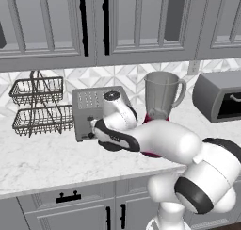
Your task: Close the lid blender by securely placing the lid on top.
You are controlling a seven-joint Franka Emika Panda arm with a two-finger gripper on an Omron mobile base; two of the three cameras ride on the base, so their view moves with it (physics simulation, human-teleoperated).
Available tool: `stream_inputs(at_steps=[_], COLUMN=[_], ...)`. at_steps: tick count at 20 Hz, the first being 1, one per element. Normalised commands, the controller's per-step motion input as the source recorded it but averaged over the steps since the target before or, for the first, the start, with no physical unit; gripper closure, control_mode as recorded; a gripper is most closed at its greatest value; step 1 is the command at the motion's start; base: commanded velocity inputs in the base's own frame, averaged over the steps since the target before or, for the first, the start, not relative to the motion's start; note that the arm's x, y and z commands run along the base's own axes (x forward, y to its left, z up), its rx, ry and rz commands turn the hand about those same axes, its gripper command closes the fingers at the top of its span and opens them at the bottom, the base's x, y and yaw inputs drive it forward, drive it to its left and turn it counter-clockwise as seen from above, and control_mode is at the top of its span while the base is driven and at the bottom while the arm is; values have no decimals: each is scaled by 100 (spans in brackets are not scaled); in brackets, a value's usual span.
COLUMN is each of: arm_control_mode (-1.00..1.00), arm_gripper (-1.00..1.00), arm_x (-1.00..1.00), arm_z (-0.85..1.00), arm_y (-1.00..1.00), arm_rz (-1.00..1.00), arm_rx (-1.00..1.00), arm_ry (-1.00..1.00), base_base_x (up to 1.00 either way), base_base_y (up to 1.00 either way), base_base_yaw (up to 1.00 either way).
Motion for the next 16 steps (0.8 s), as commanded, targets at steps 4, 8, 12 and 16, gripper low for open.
stream_inputs(at_steps=[4,8,12,16], arm_control_mode=[-100,-100,-100,-100], arm_gripper=[100,100,100,100], arm_x=[-5,-5,-10,-16], arm_z=[73,88,100,92], arm_y=[1,5,9,7], arm_rz=[7,6,5,7], arm_rx=[0,-1,0,0], arm_ry=[-1,-2,-6,-10], base_base_x=[0,0,0,0], base_base_y=[0,0,0,0], base_base_yaw=[0,0,0,0])
